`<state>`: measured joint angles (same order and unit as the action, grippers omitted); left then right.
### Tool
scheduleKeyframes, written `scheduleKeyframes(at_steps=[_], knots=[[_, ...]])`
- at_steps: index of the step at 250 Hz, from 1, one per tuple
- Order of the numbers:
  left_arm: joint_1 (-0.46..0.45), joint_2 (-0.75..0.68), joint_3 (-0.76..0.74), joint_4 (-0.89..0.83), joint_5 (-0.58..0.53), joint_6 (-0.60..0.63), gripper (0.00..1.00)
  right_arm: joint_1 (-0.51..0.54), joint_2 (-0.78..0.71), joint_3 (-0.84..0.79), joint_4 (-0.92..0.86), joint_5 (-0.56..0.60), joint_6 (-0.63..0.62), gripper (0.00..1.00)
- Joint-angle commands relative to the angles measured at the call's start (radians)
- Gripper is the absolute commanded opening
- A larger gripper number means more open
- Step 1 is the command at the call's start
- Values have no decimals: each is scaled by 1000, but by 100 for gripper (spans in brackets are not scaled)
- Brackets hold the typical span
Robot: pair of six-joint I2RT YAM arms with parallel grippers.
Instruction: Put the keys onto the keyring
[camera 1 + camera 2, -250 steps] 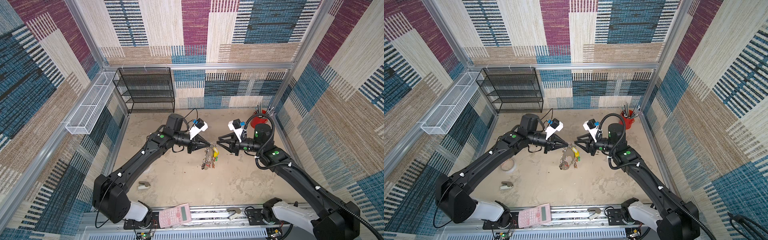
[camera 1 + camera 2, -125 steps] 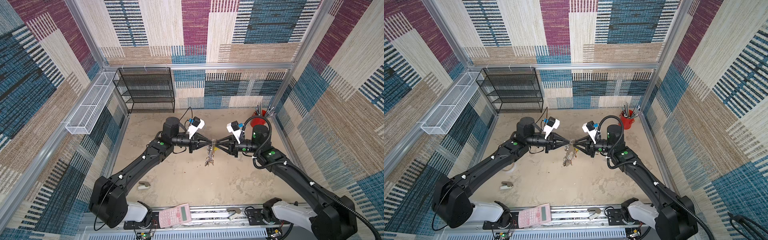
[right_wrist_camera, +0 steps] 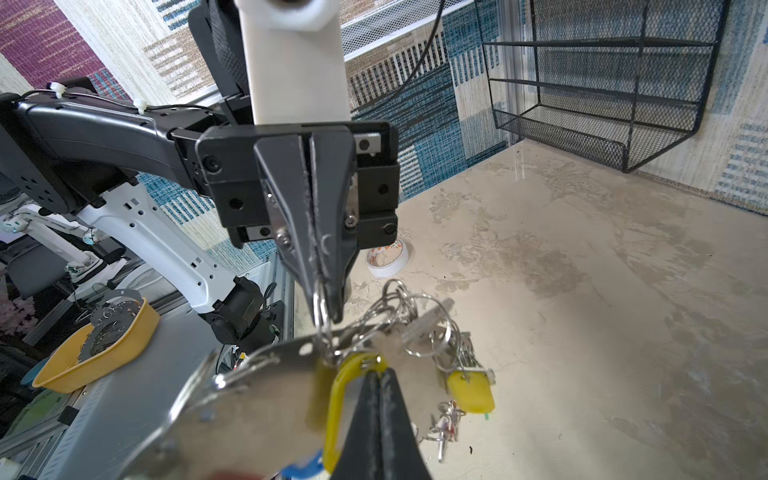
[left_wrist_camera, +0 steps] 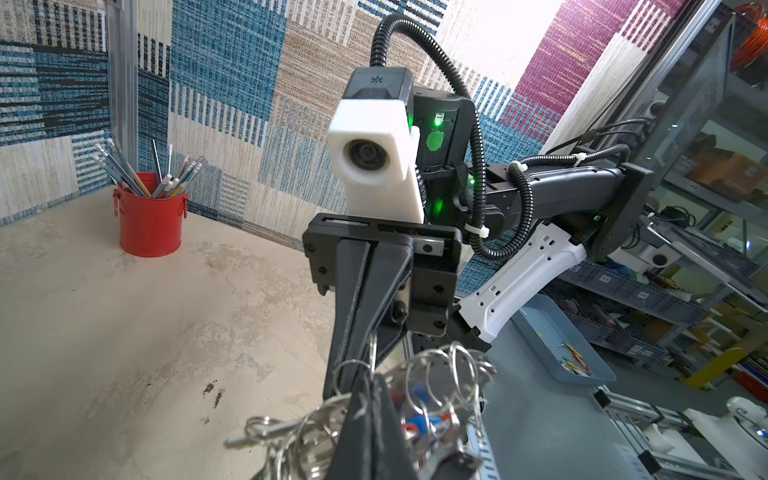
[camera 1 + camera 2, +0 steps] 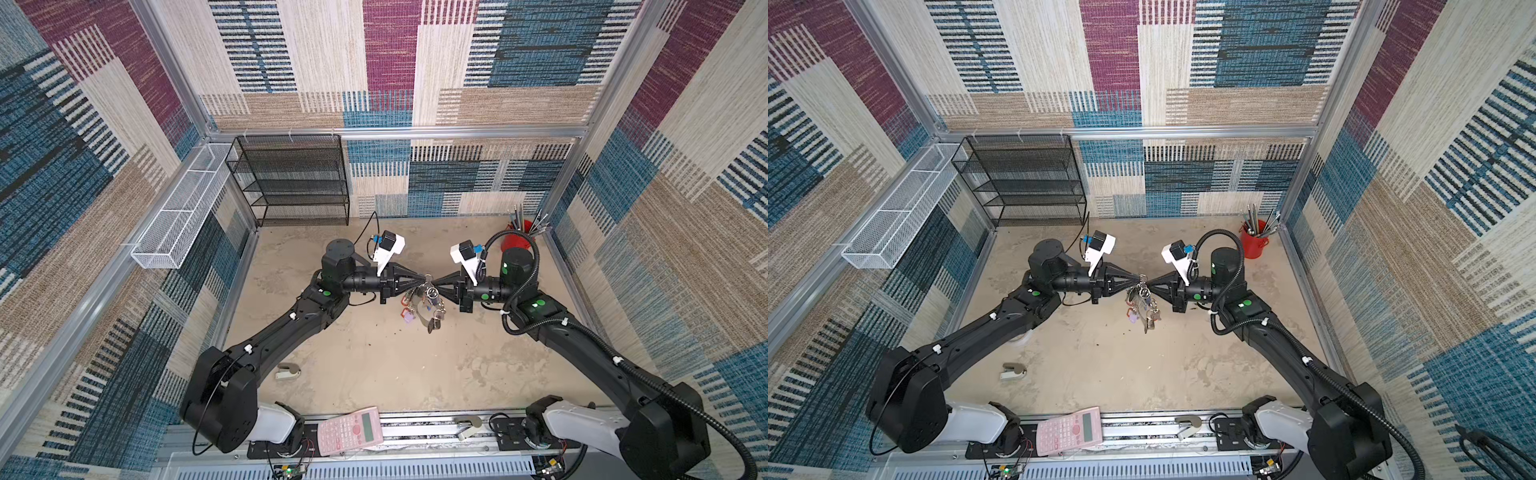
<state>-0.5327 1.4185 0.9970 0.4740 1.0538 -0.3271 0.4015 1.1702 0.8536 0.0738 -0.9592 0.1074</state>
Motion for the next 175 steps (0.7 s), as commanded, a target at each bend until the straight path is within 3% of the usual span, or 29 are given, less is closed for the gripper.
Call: scheduleKeyframes(at_steps=[1, 44, 90, 125, 159, 175], knots=[[-1, 6, -9, 118, 23, -51, 0, 8, 3, 13, 44, -13, 15, 0], [-3, 23, -12, 130, 16, -72, 0, 20, 12, 25, 51, 5, 21, 0], [-3, 28, -27, 172, 1, -79, 0, 18, -20, 17, 29, 56, 19, 14], [-2, 30, -29, 189, -4, -94, 0, 3, -50, 20, -37, 153, 5, 17], [-3, 36, -35, 206, -8, -105, 0, -41, -98, -6, -28, 128, 33, 21], [-3, 43, -40, 242, -10, -128, 0, -43, -116, -18, -16, 105, 39, 28]])
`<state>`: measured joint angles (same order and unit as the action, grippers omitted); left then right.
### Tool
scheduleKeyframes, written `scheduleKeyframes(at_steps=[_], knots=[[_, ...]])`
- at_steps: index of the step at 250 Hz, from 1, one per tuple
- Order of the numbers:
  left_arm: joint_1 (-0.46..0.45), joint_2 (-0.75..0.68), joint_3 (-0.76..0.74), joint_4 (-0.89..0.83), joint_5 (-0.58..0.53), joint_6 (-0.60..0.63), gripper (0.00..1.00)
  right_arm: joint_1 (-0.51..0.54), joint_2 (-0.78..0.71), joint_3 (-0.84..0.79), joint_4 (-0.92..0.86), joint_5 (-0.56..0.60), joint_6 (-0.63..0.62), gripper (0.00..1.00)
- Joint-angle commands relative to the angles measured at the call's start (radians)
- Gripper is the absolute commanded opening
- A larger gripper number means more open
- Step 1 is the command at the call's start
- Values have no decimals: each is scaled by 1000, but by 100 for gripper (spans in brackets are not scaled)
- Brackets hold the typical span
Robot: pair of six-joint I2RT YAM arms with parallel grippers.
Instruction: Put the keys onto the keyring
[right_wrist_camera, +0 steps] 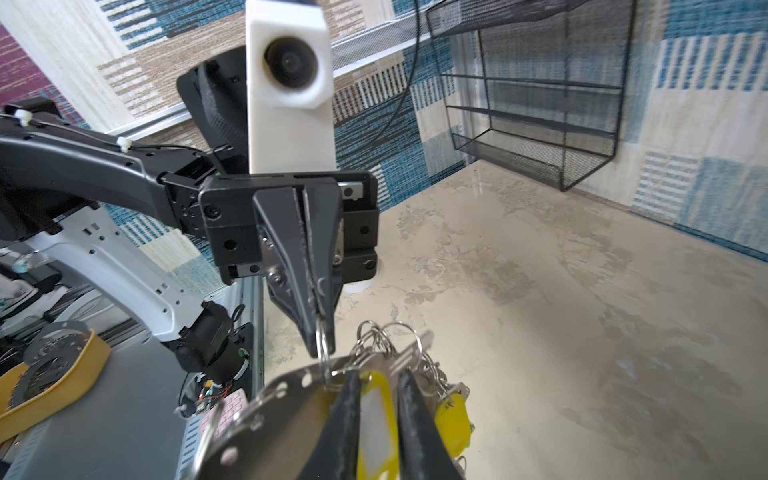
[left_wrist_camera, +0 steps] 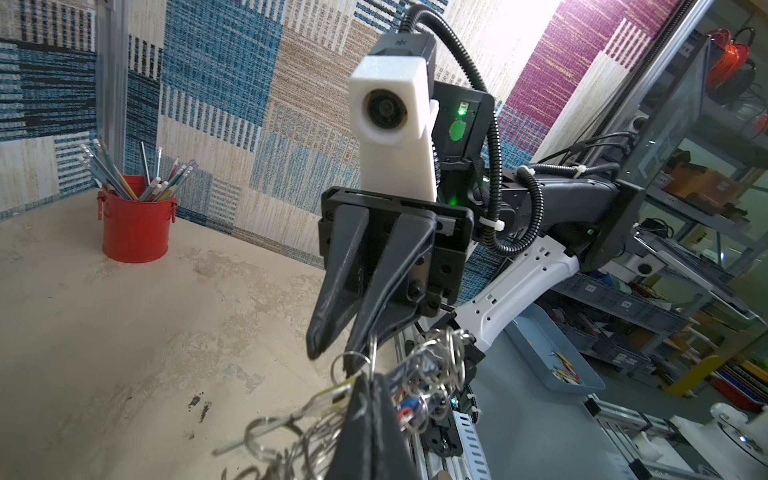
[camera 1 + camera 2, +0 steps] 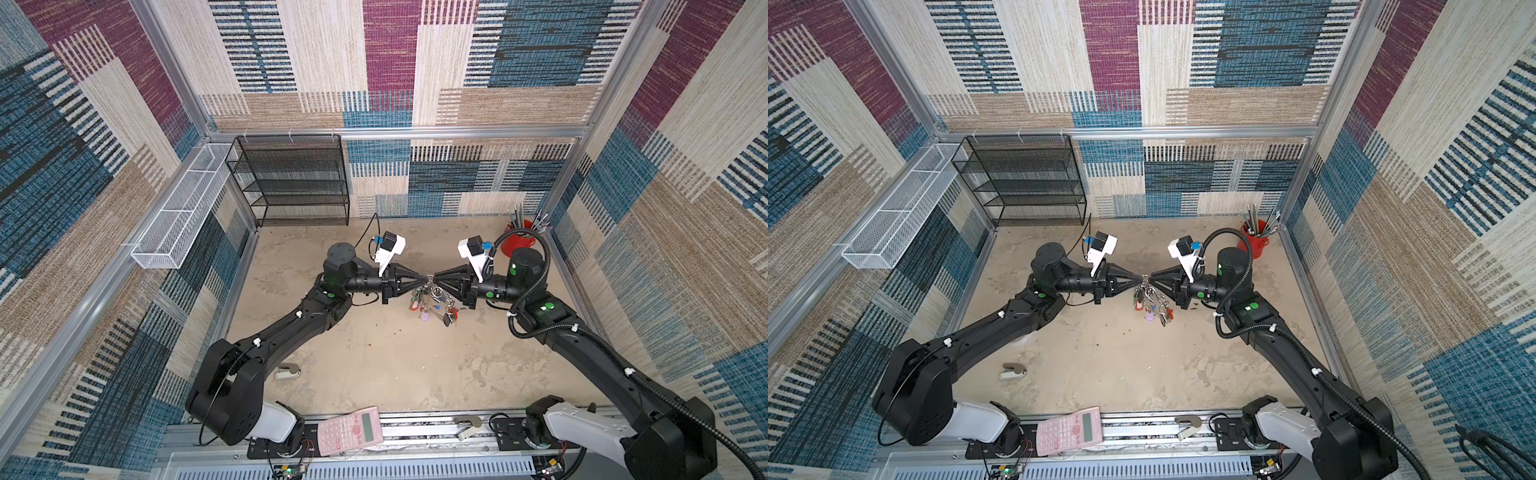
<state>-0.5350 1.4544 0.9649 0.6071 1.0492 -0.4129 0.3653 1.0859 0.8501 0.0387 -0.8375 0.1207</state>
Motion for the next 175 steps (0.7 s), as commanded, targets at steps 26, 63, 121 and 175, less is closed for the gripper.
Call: scheduleKeyframes(at_steps=[26, 63, 121, 175], knots=[[0, 32, -7, 176, 2, -91, 0, -7, -34, -21, 26, -49, 25, 36], [0, 59, -11, 246, 11, -137, 0, -7, -43, -19, 27, -2, 20, 32], [0, 90, -11, 323, 31, -193, 0, -8, -28, -18, 79, -4, 33, 31], [0, 104, -17, 353, 34, -213, 0, -8, 1, -11, 129, -54, 56, 29]])
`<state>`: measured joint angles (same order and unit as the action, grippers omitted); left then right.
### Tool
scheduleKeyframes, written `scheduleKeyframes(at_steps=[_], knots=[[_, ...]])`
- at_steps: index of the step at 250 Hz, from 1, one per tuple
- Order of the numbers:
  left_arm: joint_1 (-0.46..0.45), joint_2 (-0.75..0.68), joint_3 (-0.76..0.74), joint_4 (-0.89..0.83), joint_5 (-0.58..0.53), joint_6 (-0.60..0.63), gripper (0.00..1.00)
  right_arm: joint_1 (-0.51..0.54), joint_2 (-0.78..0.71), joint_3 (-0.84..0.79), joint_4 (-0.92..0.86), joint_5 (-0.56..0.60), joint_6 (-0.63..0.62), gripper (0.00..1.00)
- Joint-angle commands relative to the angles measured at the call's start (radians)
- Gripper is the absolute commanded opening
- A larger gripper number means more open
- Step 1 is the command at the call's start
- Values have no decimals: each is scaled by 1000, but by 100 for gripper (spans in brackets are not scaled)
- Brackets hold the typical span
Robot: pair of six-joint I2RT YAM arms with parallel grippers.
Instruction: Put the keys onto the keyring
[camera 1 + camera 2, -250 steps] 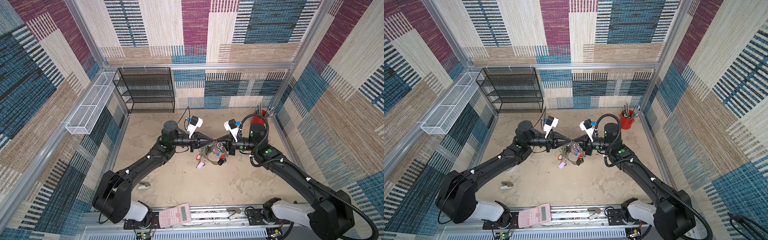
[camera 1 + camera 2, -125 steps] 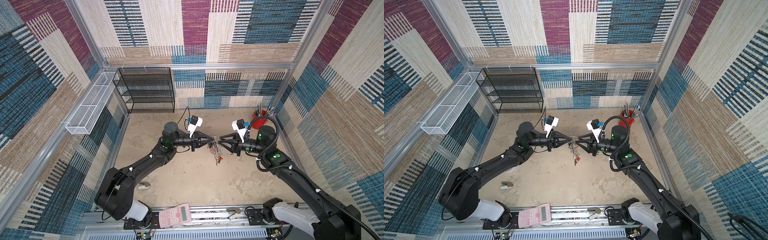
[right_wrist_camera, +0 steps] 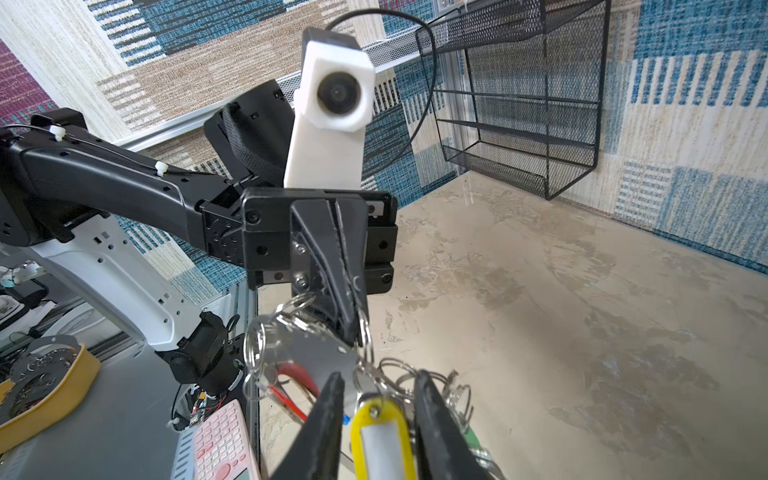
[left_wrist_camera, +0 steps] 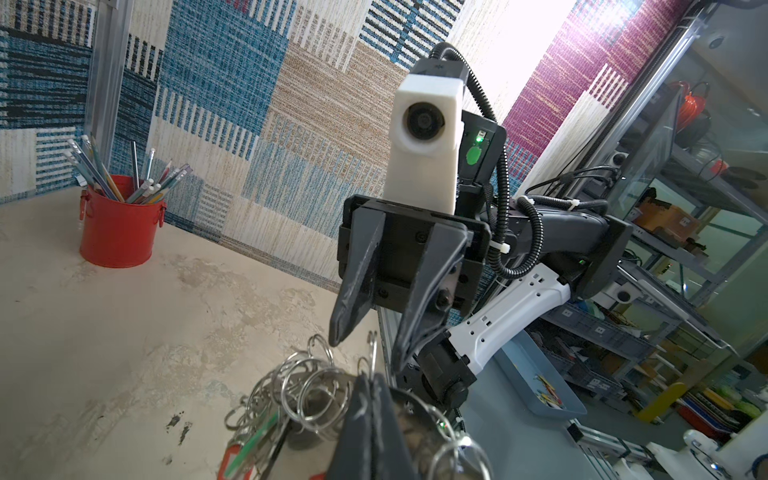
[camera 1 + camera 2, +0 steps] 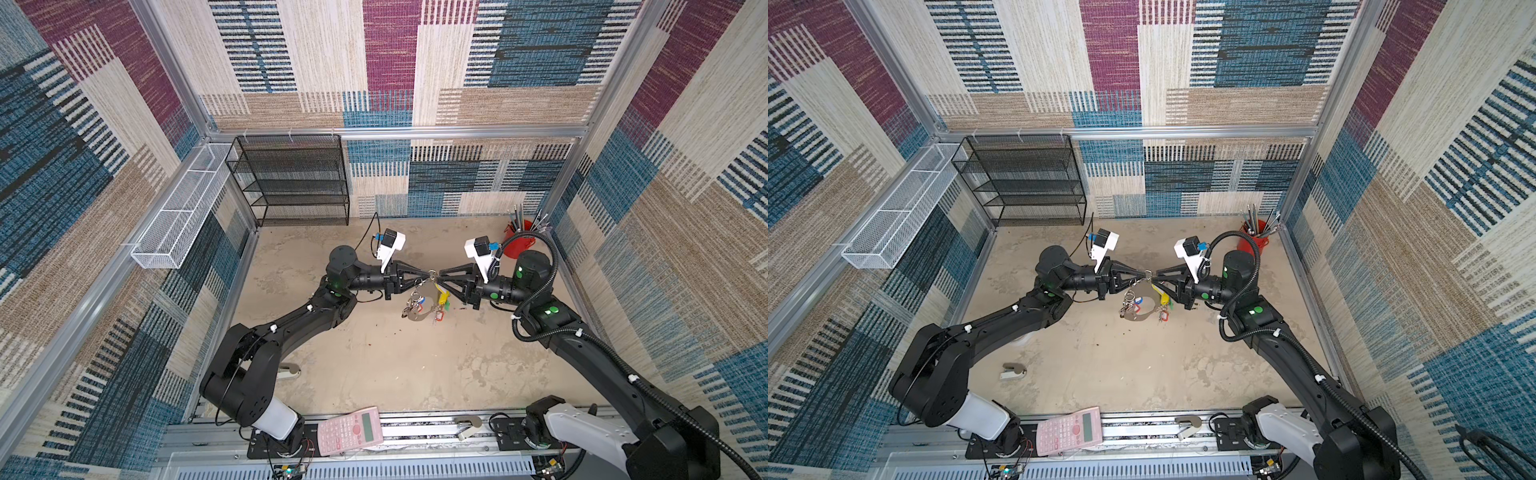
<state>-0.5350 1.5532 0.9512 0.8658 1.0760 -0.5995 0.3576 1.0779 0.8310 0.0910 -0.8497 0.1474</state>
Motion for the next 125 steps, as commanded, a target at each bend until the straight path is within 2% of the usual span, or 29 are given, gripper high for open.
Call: scheduleKeyframes(at_steps=[1, 125], knots=[[-1, 5, -3, 94, 7, -27, 0, 0, 10, 8, 77, -41, 30, 29], [-5, 53, 5, 186, 4, -101, 0, 17, 58, -8, 159, -49, 74, 23]])
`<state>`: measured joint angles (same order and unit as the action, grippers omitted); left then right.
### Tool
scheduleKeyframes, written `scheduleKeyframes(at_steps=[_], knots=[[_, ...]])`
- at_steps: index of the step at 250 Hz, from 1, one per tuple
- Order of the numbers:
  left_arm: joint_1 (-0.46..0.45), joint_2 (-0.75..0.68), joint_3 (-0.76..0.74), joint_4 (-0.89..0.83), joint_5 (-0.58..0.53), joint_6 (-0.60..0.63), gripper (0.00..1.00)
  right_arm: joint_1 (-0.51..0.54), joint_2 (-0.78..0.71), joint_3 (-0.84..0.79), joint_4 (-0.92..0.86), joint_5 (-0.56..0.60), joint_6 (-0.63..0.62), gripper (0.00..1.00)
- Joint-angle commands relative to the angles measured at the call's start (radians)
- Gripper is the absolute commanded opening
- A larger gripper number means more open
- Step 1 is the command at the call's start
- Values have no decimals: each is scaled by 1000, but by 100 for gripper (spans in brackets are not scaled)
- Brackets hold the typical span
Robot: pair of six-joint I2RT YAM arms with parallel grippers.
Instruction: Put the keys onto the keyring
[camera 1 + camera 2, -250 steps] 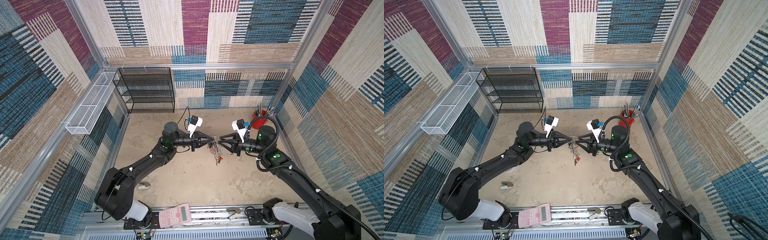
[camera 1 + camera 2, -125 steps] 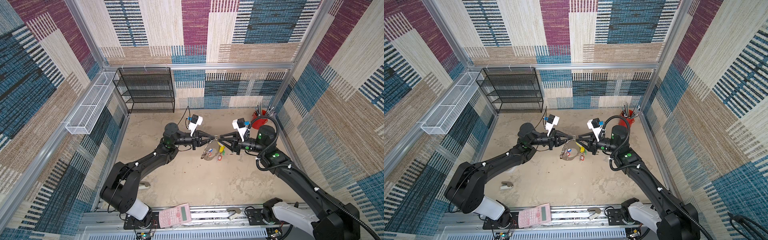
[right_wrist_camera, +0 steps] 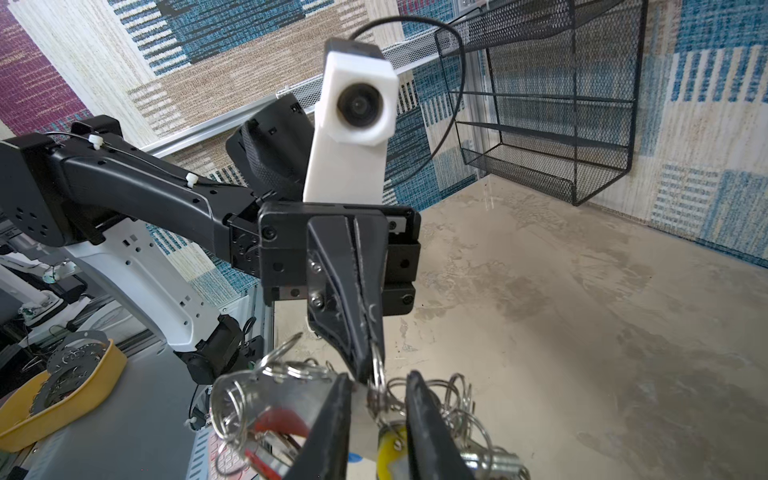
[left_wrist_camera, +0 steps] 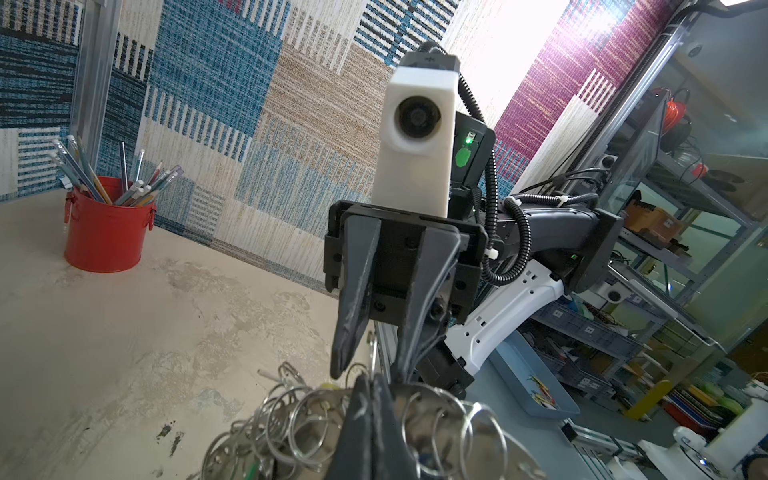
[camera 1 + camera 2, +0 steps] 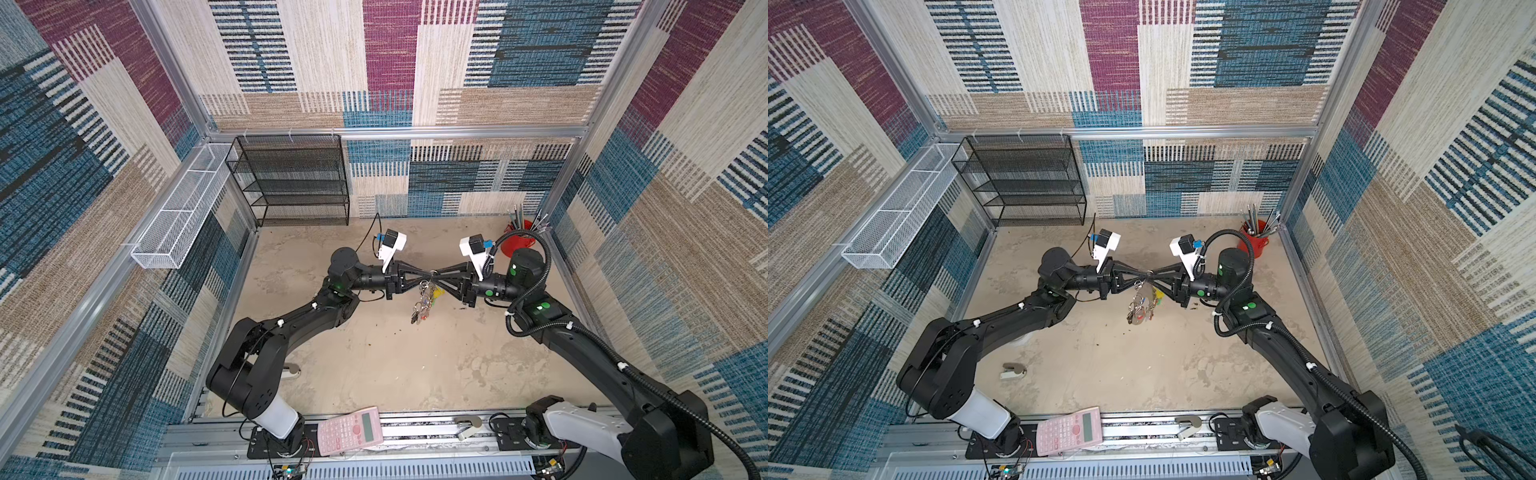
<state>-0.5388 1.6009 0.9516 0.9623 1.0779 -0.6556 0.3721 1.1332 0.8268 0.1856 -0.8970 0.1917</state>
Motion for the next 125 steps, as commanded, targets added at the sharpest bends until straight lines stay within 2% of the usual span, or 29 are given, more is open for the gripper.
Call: scheduleKeyframes(at_steps=[1, 74, 125], knots=[[-2, 5, 5, 89, 2, -44, 0, 2, 2, -4, 65, -2, 30, 22], [-1, -17, 3, 5, -9, 21, 0, 2, -5, -13, 72, -2, 38, 0], [0, -32, 21, -100, 1, 77, 0, 2, -7, -9, 56, -10, 26, 0]])
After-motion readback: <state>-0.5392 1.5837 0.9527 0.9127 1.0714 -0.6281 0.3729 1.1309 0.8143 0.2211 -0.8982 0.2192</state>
